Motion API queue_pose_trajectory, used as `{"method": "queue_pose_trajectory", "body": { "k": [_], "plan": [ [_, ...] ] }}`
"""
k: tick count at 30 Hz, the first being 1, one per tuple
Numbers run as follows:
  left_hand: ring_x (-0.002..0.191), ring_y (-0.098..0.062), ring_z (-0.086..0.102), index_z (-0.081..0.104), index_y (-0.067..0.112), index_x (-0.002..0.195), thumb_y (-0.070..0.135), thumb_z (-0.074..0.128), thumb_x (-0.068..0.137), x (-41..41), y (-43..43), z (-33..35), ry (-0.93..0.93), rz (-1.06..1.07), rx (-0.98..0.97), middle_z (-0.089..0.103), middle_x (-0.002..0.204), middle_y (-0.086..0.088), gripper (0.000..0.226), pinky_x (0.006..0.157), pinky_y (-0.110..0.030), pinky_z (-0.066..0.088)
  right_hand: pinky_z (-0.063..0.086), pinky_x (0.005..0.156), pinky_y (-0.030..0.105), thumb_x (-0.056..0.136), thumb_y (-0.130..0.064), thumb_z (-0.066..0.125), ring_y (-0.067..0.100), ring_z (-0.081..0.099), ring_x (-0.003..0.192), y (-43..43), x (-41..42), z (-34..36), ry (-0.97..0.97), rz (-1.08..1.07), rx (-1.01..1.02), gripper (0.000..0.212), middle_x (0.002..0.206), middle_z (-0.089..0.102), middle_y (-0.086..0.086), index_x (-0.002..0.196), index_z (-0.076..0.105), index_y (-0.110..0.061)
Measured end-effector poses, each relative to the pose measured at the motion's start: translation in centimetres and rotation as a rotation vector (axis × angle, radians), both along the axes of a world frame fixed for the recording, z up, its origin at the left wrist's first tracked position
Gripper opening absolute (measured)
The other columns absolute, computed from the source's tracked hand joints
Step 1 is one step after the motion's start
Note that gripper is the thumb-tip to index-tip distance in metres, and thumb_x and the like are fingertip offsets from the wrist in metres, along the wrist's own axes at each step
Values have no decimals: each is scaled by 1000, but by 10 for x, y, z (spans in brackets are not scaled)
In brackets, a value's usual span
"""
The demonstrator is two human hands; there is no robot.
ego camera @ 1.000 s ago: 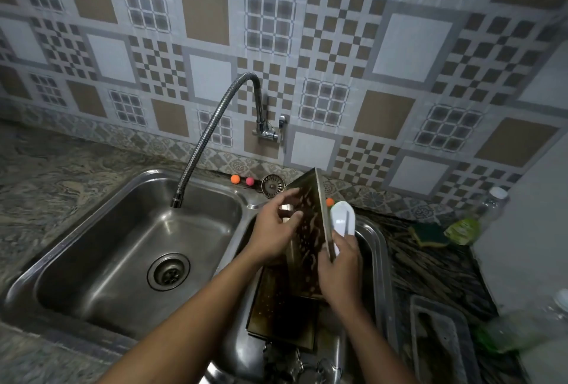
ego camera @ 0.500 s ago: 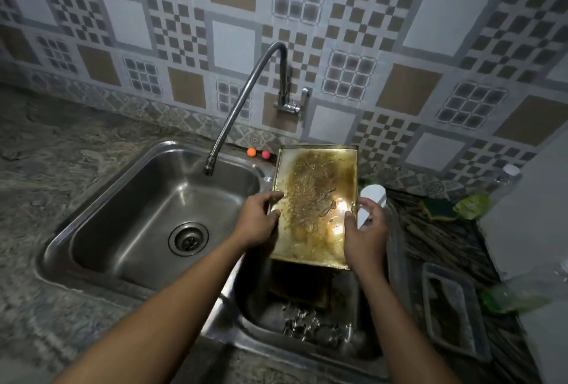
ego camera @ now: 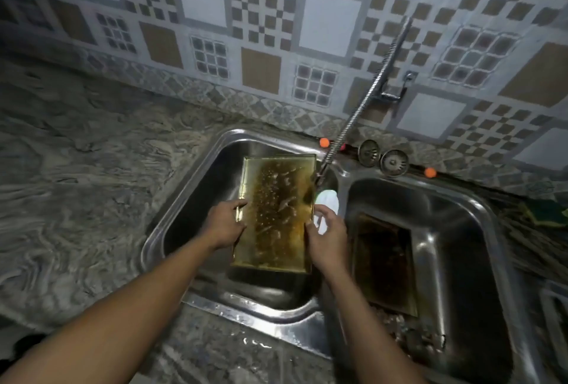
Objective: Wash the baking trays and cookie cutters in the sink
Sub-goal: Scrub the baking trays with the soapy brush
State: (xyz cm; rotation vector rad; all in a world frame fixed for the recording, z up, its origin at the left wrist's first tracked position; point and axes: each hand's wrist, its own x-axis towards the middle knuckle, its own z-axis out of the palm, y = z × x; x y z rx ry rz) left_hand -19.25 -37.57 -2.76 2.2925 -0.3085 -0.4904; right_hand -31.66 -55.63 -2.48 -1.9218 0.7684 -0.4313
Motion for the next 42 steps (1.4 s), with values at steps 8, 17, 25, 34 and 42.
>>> {"method": "queue_pose_trajectory", "body": {
  "k": [8, 17, 25, 34, 42],
  "plan": [
    [113, -23, 60, 64, 23, 126, -4, 68, 79, 55, 58, -66, 30, 28, 184, 58, 132, -7, 55, 94, -35, 53, 45, 93, 22, 88, 0, 64, 13, 59, 109, 46, 49, -49, 171, 85, 175, 30, 113, 64, -5, 112, 68, -17],
    [116, -26, 60, 66, 16, 124, -8, 55, 76, 87, 59, -117, 11, -121, 246, 63, 123, -6, 54, 94, -30, 49, 56, 62, 21, 82, -15, 69, 17, 65, 80, 67, 60, -104, 437, -170, 424, 38, 118, 60, 12, 115, 69, -33],
    [119, -28, 56, 59, 5, 130, -12, 55, 85, 126, 40, -150, 50, -140, 195, 58, 130, -15, 49, 89, -22, 43, 48, 100, 47, 63, -41, 71, 21, 65, 95, 56, 99, -171, 514, -304, 413, 31, 121, 59, -3, 75, 62, -68],
    [126, -25, 51, 53, 6, 139, -19, 59, 80, 119, 37, -176, 107, -172, 247, 51, 138, -9, 64, 103, -29, 46, 37, 107, 48, 90, -31, 63, 21, 57, 92, 72, 103, -134, 710, -181, 239, 29, 110, 30, -2, 118, 64, -37],
    [118, -26, 54, 60, 11, 126, 4, 65, 78, 119, 42, -176, 83, -212, 279, 56, 124, -7, 49, 94, -29, 46, 33, 97, 40, 94, -15, 54, 29, 53, 104, 72, 94, -128, 592, -186, 113, 34, 119, 39, 3, 120, 62, -35]
  ]
}}
